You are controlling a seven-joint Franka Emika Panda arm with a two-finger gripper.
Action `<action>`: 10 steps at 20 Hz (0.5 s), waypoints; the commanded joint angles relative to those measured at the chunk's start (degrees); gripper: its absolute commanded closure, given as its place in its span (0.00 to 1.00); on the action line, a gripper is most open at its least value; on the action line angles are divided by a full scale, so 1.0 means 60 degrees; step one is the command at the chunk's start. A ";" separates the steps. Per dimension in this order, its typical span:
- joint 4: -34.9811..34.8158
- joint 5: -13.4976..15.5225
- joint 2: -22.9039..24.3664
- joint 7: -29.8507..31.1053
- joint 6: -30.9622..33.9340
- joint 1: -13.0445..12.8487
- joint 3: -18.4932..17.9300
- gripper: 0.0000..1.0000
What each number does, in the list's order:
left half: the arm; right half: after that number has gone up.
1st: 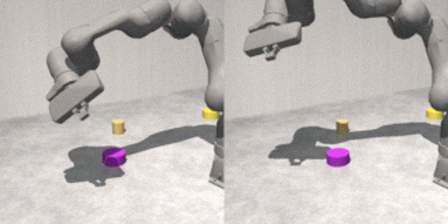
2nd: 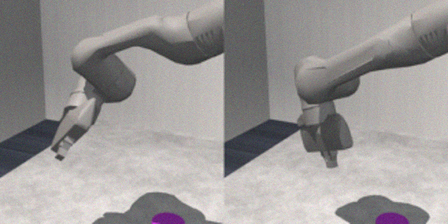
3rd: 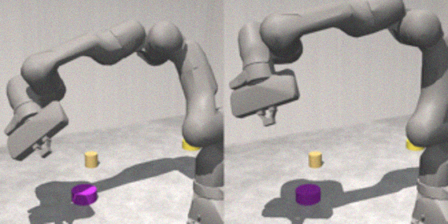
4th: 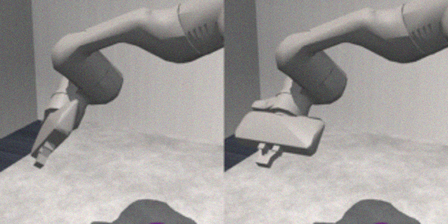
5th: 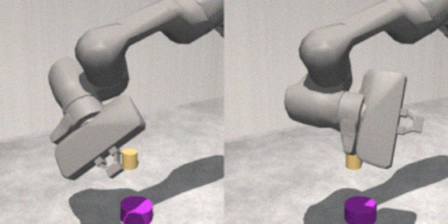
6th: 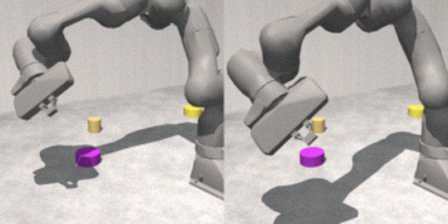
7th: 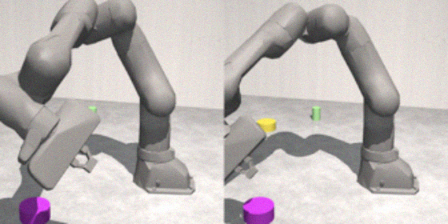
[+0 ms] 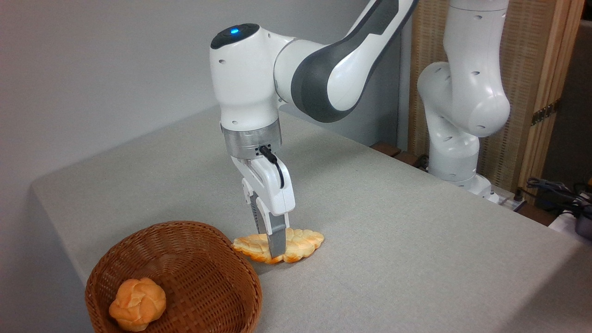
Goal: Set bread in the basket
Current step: 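Lift the bread roll and carry it over the wicker basket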
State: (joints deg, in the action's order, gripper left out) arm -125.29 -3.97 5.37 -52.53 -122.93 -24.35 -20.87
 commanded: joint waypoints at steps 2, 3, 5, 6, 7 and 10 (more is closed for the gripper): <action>0.0826 -0.0013 0.0437 -0.0195 0.1075 -0.0028 -0.0125 0.60; 0.1061 0.0002 0.0481 -0.0196 0.1383 -0.0028 -0.0242 0.59; 0.1559 0.0438 0.0526 -0.0167 0.1547 -0.0043 -0.0345 0.57; 0.1677 0.0659 0.0511 -0.0152 0.1533 -0.0043 -0.0345 0.57; 0.1881 0.1024 0.0439 -0.0152 0.1446 -0.0043 -0.0345 0.56; 0.2205 0.1583 0.0160 -0.0152 0.0425 -0.0072 -0.0316 0.56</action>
State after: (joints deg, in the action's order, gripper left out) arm -114.64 2.08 8.57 -52.53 -115.93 -24.31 -22.40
